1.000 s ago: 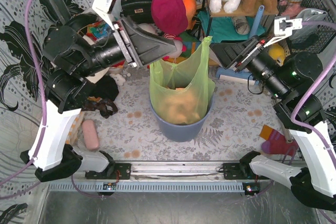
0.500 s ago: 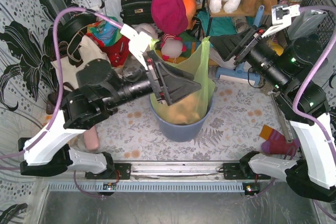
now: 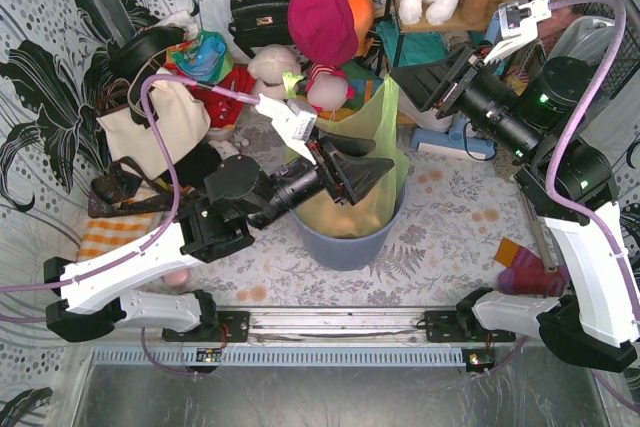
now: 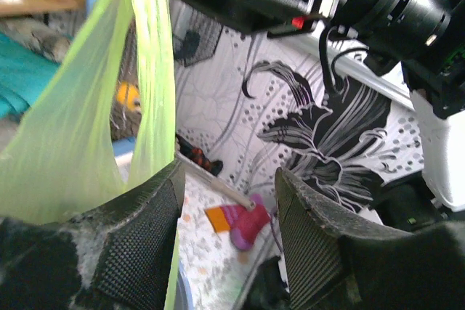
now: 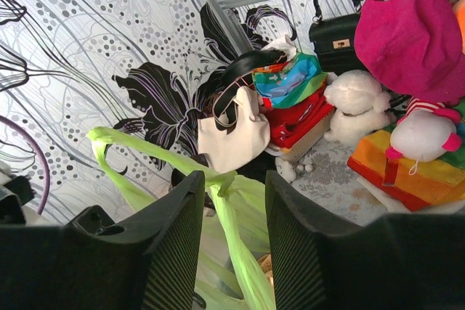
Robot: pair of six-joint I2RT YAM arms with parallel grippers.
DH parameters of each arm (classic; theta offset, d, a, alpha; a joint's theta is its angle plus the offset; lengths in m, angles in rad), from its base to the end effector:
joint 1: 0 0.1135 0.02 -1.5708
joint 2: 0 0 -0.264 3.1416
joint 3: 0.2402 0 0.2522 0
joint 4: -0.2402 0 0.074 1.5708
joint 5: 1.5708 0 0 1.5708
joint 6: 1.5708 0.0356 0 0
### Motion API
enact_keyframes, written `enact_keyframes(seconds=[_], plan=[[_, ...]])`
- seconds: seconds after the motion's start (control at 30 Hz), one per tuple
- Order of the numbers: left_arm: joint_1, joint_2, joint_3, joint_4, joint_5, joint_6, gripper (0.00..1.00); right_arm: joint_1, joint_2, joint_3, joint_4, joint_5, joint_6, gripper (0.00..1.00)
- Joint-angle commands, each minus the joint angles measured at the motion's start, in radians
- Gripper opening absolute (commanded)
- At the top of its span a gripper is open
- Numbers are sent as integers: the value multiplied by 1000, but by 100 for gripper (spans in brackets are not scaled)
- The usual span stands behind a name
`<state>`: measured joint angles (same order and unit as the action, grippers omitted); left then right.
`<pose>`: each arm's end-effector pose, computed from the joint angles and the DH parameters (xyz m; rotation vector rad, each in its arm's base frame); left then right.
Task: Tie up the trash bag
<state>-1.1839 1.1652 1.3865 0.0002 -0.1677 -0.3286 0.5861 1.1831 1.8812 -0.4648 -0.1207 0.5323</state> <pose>0.0991 -0.2275 0.4924 0.4601 1.3748 -1.1488 0.1440 0.1007 0.5866 -0.1456 1.4059 1.0183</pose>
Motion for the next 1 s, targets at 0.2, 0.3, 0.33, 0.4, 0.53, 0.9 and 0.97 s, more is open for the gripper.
enact_keyframes(seconds=[0.2, 0.3, 0.33, 0.4, 0.53, 0.9, 0.97], plan=[[-5, -34, -84, 358, -99, 233, 63, 5, 3, 18, 20, -28, -16, 29], [-5, -25, -98, 384, -110, 268, 63, 4, 4, 15, 29, -31, -17, 18], [-6, -22, -96, 386, -112, 279, 63, 5, 4, 14, 34, -32, -15, 13], [-6, -11, -88, 392, -115, 295, 64, 5, 4, 12, 45, -39, -14, 3], [-5, 16, -70, 400, -131, 351, 64, 4, 3, 14, 67, -51, -9, 0], [4, 122, 18, 466, -171, 509, 76, 4, -19, -3, 87, -98, 10, 0], [13, 131, 24, 470, -164, 518, 76, 5, -24, -9, 87, -101, 12, 0]])
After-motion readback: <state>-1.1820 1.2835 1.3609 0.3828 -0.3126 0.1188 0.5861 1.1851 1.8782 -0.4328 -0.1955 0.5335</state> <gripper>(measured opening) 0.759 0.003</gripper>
